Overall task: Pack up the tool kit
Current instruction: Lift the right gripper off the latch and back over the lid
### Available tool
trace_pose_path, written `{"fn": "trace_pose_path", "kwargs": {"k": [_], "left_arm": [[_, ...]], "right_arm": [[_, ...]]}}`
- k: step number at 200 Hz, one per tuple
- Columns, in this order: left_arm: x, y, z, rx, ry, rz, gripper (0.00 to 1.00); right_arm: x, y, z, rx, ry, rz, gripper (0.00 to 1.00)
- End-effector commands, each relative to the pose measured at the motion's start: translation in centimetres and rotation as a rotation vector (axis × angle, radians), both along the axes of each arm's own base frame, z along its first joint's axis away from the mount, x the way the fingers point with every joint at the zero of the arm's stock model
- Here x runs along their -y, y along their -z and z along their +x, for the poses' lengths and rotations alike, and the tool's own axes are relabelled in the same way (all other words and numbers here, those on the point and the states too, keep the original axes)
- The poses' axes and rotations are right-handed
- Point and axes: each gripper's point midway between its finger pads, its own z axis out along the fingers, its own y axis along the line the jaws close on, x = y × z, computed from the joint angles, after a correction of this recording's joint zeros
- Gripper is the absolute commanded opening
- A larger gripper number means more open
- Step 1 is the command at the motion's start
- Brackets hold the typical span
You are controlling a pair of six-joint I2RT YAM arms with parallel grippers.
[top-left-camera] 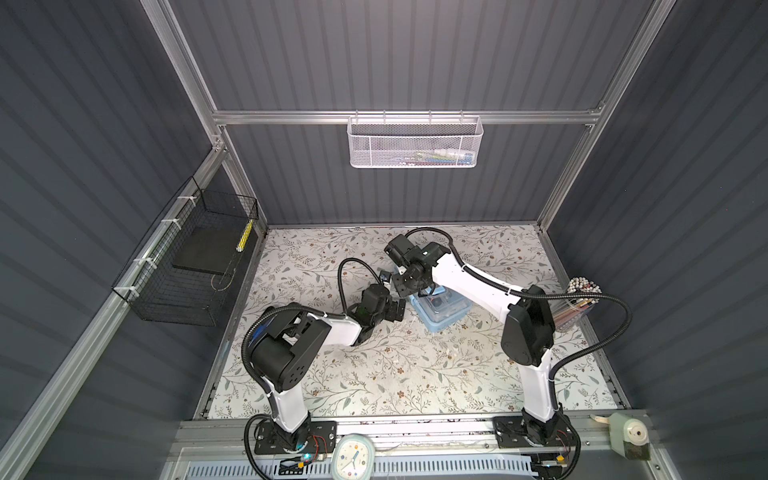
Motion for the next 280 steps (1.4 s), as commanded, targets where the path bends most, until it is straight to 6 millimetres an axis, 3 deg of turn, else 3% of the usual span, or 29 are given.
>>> {"fn": "trace_pose_path", "kwargs": {"k": [1,57,127,188,226,280], "left_arm": [[0.5,-1.2,-0.2,0.042,0.049,-0.002,1.0],[1.7,-1.6,-1.6,0.079,0.197,0.017,1.0],[2.9,-2.2,-3.8,0.135,0.396,-0.032,0.97],[3.0,-1.8,-3.3,0.128,0.415,-0.06,0.94],[2.3,-2.0,-2.9,0.126,0.403,-0.114,0.9],[2.8,-2.1,-3.4,0.124,0.442,-0.132,0.86]], "right_arm": [[1.1,-3.0,0.5,0.072,0.001,0.026,0.47],[1.5,-3.6,0.6,0.101,-0.038,0.171,0.56],[5.2,-1.7,1.8,0.072,0.018,0.18,0.57],[5.2,-0.6,2.0,0.055,0.013,0.212,0.61],[5.7,-1.3,2.4,0.085,0.034,0.251,0.66],[6.6,-0.9,2.5,0.07,0.057,0.243,0.64]]}}
